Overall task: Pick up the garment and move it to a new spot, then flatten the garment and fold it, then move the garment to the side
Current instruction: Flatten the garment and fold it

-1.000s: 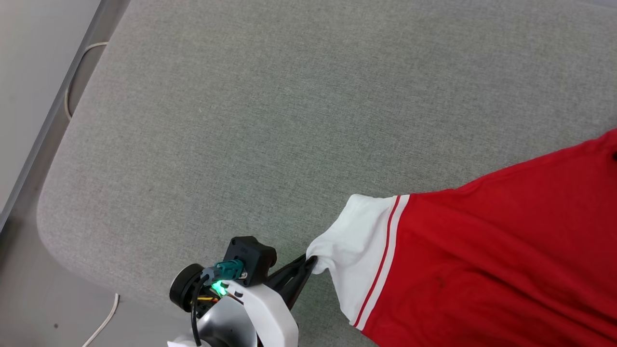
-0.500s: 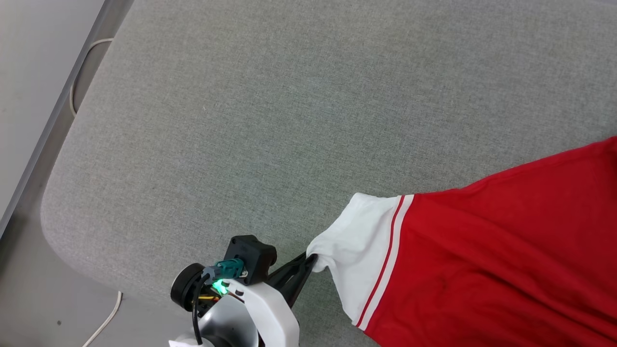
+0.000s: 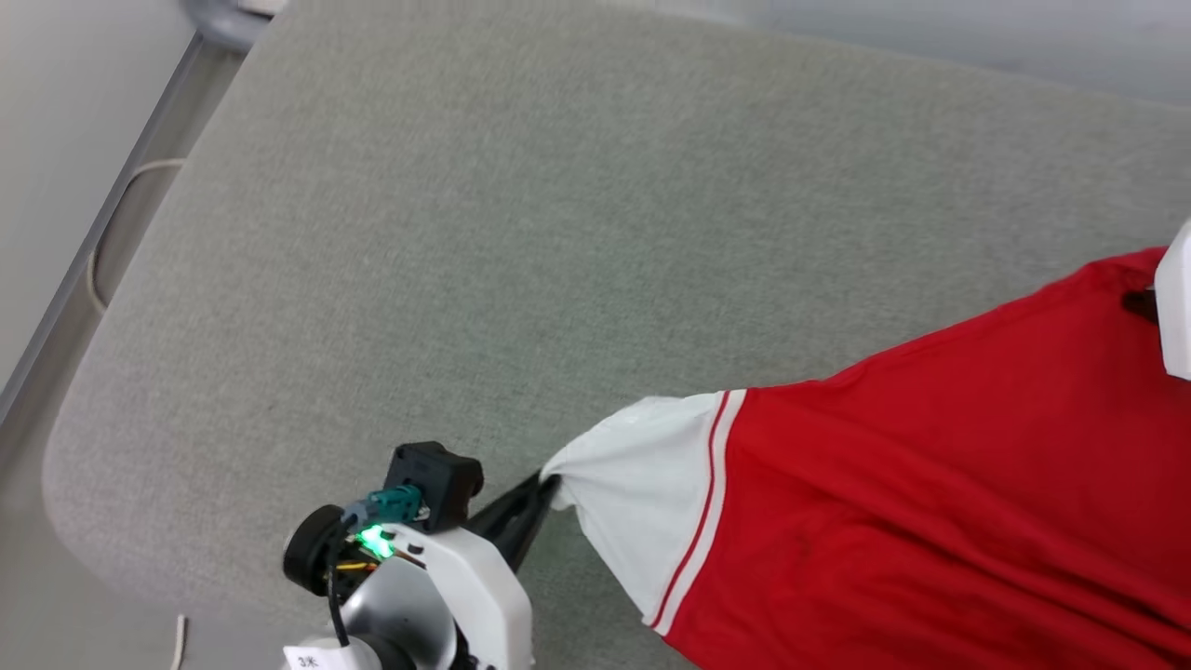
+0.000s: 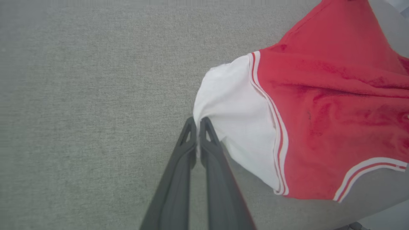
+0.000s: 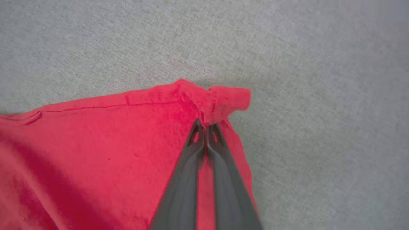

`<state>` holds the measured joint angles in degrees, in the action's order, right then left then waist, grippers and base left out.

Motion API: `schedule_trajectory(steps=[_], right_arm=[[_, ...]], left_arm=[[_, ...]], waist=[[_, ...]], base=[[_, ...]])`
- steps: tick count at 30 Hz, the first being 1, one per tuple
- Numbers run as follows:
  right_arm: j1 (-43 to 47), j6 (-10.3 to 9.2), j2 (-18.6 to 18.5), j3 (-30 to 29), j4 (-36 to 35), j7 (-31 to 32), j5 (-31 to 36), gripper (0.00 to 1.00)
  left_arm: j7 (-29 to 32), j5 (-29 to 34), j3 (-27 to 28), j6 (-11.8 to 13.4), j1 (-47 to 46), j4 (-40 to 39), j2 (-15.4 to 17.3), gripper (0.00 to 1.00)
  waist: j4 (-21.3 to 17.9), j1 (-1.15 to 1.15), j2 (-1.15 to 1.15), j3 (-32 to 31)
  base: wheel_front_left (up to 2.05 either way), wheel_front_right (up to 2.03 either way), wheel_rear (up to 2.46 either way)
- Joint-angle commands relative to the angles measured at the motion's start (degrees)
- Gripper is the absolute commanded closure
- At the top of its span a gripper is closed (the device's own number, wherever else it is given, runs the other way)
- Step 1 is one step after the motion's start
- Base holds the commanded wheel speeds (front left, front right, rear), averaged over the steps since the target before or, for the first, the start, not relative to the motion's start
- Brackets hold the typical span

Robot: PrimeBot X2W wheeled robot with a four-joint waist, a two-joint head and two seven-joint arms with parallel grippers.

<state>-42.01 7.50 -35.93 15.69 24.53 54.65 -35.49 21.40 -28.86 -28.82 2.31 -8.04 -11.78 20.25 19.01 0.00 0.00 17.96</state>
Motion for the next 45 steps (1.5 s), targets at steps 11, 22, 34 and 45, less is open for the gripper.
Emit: schedule_trajectory(steps=[11,22,34,45], right_arm=[[4.0,-0.03,-0.9,0.2,-3.3,-12.6,-3.2,1.0],[11.1,-0.05,-1.1,-3.0,-12.2,-21.7,-2.2,1.0],[20.0,-0.06,1.9,-15.7,-28.0,-23.2,2.8,1.0],[16.6,-0.07,6.9,-23.7,-37.3,-24.5,7.8,1.0]], left_arm=[[-2.0,2.8,5.1,3.6,-0.9,-1.2,4.3,1.0],[-6.5,5.6,11.9,8.2,0.5,-5.1,8.0,1.0],[-12.3,8.9,18.5,12.2,0.5,-12.6,10.8,1.0],[-11.1,11.2,24.0,11.0,-10.5,-19.3,17.2,1.0]], waist=[[-9.2,0.0,0.0,-11.5],[-15.9,0.0,0.0,-18.8],[-20.1,0.0,0.0,-21.1],[-22.4,0.0,0.0,-19.3]], base=[[0.0,0.0,0.0],[0.0,0.0,0.0],[0.0,0.0,0.0],[0.0,0.0,0.0]])
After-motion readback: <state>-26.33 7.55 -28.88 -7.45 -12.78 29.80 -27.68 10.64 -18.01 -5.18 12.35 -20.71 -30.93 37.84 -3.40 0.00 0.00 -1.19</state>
